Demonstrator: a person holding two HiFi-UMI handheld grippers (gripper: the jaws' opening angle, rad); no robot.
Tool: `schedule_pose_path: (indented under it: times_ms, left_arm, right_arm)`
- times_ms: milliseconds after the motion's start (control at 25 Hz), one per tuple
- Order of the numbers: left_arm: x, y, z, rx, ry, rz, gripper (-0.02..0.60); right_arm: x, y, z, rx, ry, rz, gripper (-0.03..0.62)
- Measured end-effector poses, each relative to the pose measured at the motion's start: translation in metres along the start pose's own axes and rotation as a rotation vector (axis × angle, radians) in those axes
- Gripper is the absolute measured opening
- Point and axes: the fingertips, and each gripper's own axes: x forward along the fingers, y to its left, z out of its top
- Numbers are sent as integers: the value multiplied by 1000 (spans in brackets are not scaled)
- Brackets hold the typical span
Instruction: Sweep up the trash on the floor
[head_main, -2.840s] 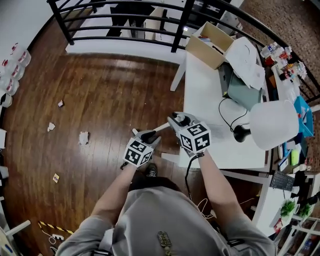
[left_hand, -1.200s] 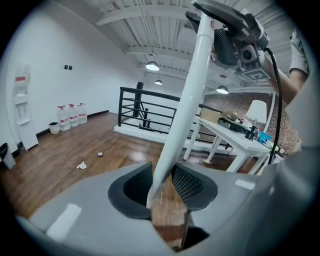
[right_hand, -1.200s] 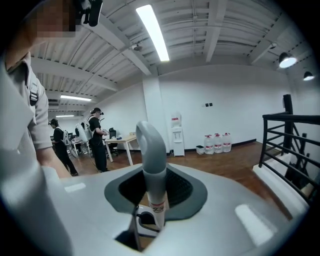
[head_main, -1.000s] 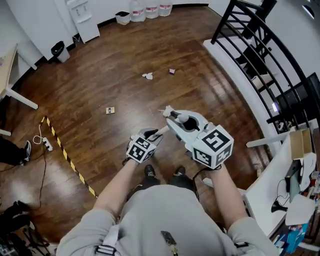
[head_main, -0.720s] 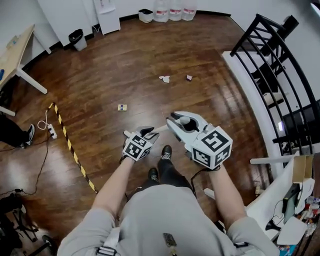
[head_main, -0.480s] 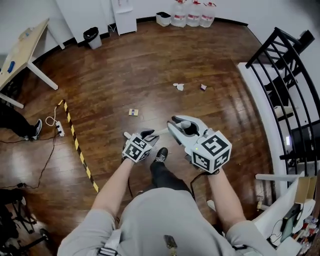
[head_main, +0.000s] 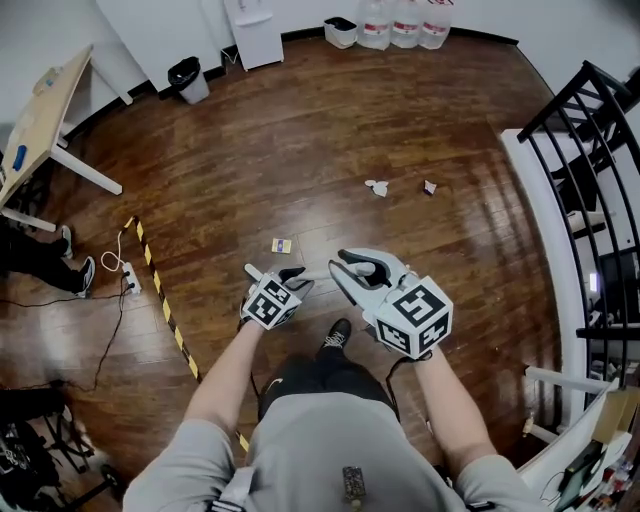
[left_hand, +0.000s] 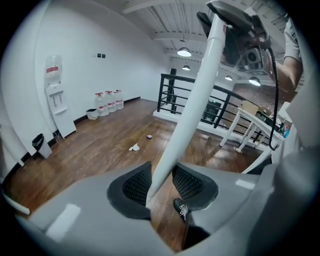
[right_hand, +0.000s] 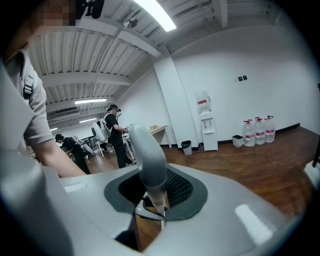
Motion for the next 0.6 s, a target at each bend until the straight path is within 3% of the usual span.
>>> schedule_pose_path:
  times_ms: [240,600]
  left_arm:
    - [35,61,-5,30,24,-18,132]
    - [96,131,-35,105,138,-180,132]
  right_arm:
    - [51,-48,-8,42,21,-27,80]
    - [126,-117,-48,223,72,-206,80]
